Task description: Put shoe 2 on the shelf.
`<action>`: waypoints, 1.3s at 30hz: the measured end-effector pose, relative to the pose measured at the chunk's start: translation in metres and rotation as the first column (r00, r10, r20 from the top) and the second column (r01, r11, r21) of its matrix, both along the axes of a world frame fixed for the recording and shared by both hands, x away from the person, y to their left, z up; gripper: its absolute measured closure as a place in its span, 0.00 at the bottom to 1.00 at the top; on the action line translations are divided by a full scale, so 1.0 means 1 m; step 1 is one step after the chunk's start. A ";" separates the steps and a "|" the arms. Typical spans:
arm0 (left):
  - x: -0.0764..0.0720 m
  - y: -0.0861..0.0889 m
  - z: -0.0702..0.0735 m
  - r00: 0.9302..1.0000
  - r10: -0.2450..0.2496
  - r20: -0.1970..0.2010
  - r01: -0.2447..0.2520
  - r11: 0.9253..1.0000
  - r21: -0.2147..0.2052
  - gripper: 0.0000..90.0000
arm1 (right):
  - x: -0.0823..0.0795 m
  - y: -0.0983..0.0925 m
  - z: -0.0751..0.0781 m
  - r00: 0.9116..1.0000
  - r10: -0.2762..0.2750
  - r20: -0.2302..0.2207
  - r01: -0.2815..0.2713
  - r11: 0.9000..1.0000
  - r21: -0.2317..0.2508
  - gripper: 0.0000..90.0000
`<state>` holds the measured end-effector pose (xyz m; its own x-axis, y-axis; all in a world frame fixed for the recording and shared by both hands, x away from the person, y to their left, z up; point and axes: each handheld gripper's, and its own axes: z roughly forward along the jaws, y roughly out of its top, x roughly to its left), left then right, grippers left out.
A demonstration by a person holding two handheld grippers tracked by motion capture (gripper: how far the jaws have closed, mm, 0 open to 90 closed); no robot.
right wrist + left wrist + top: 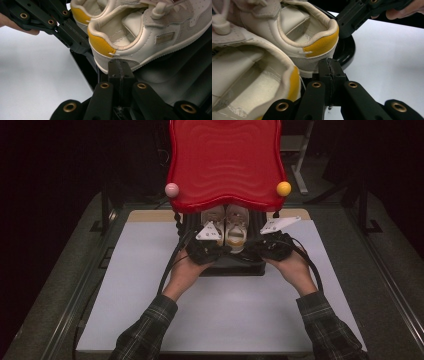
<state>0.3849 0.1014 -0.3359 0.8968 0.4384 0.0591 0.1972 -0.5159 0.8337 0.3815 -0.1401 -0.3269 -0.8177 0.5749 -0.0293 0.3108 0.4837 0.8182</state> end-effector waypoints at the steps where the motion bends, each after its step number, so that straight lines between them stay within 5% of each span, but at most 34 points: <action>1: 0.001 -0.001 -0.001 1.000 0.008 -0.004 -0.008 1.000 -0.003 1.00 | 0.001 0.001 -0.001 1.000 -0.008 0.005 0.008 1.000 -0.012 1.00; 13: 0.000 -0.007 -0.002 0.999 0.049 0.009 -0.049 0.998 0.045 1.00 | 0.003 0.003 -0.004 1.000 -0.025 0.010 0.025 0.999 -0.022 1.00; 26: -0.001 -0.005 0.001 0.999 0.045 -0.022 -0.045 0.999 0.029 1.00 | 0.001 0.004 -0.006 1.000 -0.028 0.009 0.028 0.999 -0.029 0.98; 29: -0.003 0.000 0.005 0.998 0.039 -0.047 -0.039 0.999 0.002 0.92 | -0.003 0.000 -0.005 1.000 -0.031 0.000 0.031 0.999 -0.006 0.91; 37: -0.020 0.016 0.010 0.997 0.020 -0.074 -0.019 1.000 0.013 0.66 | -0.012 -0.011 -0.009 0.999 -0.027 -0.026 0.027 1.000 0.012 0.65; 39: -0.028 0.026 0.008 0.996 0.035 -0.084 -0.035 0.999 0.007 0.53 | -0.019 -0.015 -0.008 0.999 -0.028 -0.017 0.028 0.999 0.022 0.59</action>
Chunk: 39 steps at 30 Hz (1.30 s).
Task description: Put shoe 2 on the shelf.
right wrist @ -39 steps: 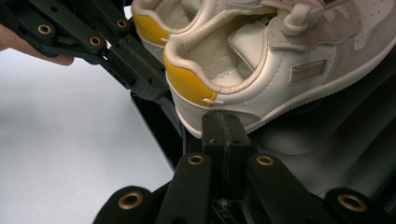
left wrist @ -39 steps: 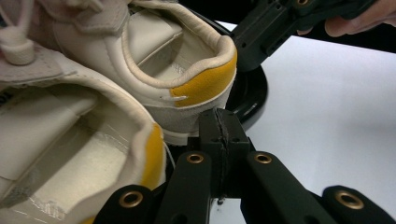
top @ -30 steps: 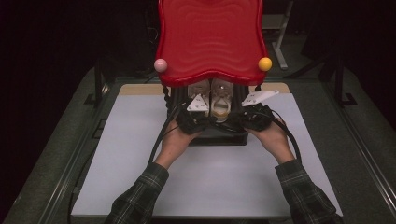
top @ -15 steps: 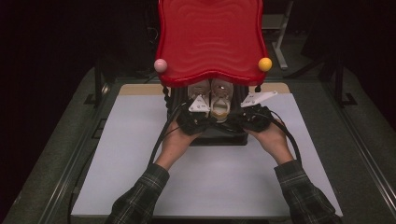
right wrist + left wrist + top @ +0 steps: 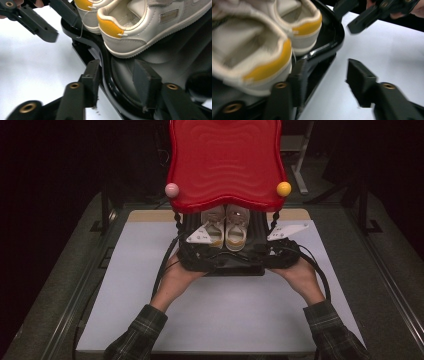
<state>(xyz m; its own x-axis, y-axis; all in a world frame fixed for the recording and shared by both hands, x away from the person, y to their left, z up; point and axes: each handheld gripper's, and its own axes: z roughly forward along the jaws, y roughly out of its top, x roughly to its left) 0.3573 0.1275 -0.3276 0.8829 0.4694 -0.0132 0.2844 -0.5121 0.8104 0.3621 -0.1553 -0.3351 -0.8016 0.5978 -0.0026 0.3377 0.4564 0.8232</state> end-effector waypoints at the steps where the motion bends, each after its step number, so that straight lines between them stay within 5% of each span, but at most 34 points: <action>1: -0.003 0.004 -0.001 1.000 0.005 0.002 -0.005 1.000 -0.001 0.50 | -0.003 -0.002 0.000 1.000 -0.001 0.016 0.001 1.000 0.004 0.58; 10: -0.027 0.040 -0.012 0.999 0.051 -0.008 -0.051 0.999 0.019 0.38 | -0.019 -0.016 -0.005 1.000 -0.001 -0.010 0.001 0.999 0.033 0.48; 20: -0.055 0.096 -0.046 0.987 0.155 -0.032 -0.154 0.988 0.030 0.27 | -0.040 -0.042 -0.023 0.996 -0.078 -0.042 0.078 0.997 0.006 0.33; 28: -0.077 0.135 -0.076 0.971 0.230 -0.067 -0.221 0.968 0.119 0.20 | -0.055 -0.072 -0.050 0.981 -0.173 -0.084 0.172 0.985 -0.019 0.25; 34: -0.086 0.146 -0.092 0.967 0.241 -0.078 -0.223 0.957 0.184 0.18 | -0.065 -0.088 -0.071 0.962 -0.253 -0.104 0.247 0.967 -0.064 0.17; 39: -0.089 0.156 -0.100 0.966 0.246 -0.079 -0.229 0.956 0.182 0.17 | -0.072 -0.099 -0.092 0.950 -0.289 -0.116 0.277 0.955 -0.110 0.14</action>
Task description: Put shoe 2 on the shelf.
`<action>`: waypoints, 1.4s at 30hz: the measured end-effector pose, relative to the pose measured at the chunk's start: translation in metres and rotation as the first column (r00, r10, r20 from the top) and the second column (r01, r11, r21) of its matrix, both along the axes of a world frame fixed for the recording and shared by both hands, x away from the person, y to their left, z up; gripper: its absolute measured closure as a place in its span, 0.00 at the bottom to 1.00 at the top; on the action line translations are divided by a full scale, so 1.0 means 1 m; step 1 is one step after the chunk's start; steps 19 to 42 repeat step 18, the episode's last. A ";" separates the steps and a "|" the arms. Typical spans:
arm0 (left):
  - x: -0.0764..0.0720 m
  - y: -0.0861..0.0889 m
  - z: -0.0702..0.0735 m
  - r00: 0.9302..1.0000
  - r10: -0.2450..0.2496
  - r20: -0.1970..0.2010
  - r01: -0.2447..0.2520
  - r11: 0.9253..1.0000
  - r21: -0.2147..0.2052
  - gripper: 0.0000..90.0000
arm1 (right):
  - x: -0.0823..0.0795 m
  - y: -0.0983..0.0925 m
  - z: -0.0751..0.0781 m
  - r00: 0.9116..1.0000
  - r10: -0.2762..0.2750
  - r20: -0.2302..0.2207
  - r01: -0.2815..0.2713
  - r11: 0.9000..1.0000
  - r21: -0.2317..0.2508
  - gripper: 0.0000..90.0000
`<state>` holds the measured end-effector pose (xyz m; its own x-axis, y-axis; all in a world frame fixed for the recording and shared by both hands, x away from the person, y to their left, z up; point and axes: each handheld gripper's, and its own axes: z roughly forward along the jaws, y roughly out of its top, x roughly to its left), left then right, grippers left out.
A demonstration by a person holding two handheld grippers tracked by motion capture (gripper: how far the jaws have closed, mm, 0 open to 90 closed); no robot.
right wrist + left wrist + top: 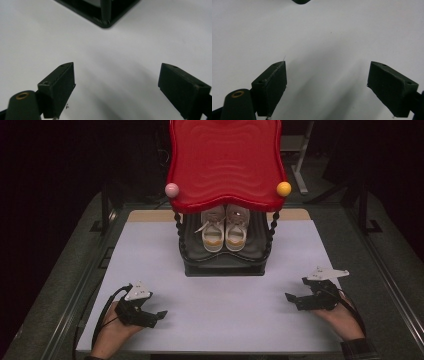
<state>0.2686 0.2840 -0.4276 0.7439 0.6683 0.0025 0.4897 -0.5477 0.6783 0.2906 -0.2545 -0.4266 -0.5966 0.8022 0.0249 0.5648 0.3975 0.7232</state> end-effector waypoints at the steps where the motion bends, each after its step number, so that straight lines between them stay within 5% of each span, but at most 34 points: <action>1: 0.000 0.002 -0.002 1.000 0.003 -0.001 -0.003 1.000 -0.003 0.17 | -0.001 -0.001 -0.004 1.000 -0.005 0.002 0.005 1.000 -0.015 0.14; 9: 0.000 0.010 -0.017 1.000 -0.002 -0.025 0.002 1.000 -0.001 0.15 | -0.007 -0.003 -0.023 0.999 -0.015 -0.031 0.012 0.996 -0.085 0.12; 16: -0.005 0.015 -0.024 0.999 -0.014 0.036 0.015 0.999 -0.033 0.15 | -0.008 -0.010 -0.031 0.999 -0.024 -0.027 0.023 0.999 -0.022 0.08; 42: -0.006 0.015 -0.023 0.999 -0.013 0.034 0.014 0.999 -0.029 0.15 | -0.008 -0.010 -0.031 0.999 -0.024 -0.025 0.024 0.999 -0.023 0.08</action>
